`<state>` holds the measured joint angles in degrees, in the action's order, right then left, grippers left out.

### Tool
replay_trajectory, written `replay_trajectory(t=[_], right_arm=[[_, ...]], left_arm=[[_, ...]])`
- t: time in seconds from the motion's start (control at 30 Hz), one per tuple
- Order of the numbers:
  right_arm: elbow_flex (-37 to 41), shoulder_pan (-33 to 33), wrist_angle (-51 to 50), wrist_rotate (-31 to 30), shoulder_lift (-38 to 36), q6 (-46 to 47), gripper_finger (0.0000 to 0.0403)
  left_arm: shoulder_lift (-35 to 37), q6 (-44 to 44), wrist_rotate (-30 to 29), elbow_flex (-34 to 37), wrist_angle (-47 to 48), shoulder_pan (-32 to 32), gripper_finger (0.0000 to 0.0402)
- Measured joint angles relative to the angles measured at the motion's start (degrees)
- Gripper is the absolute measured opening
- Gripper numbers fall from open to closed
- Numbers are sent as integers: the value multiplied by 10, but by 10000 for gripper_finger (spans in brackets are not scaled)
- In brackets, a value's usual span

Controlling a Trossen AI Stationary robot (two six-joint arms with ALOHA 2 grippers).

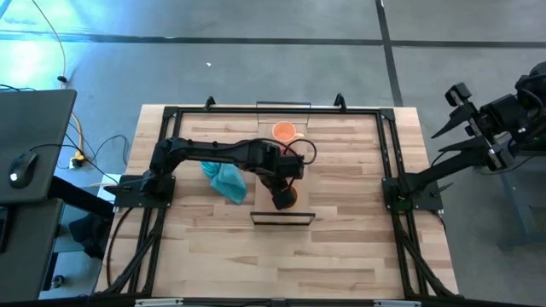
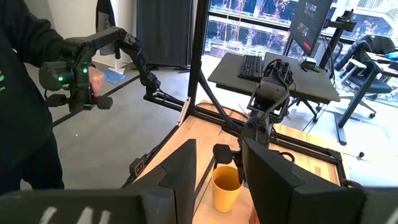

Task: Stack small to large cups/mugs on shelf
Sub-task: Put the yellow cup on the shelf

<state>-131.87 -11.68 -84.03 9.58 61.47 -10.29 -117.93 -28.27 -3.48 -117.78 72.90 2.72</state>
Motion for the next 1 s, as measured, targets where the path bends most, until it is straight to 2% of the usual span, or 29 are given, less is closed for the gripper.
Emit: replay_trajectory(t=[0.5,1.0], right_arm=[[0,0,-2,0,0,8,124],[0,0,-3,0,0,9,124]], left_arm=[[-3,0,31,18,-3,-1,12],[-3,4,26,21,-11,-1,12]])
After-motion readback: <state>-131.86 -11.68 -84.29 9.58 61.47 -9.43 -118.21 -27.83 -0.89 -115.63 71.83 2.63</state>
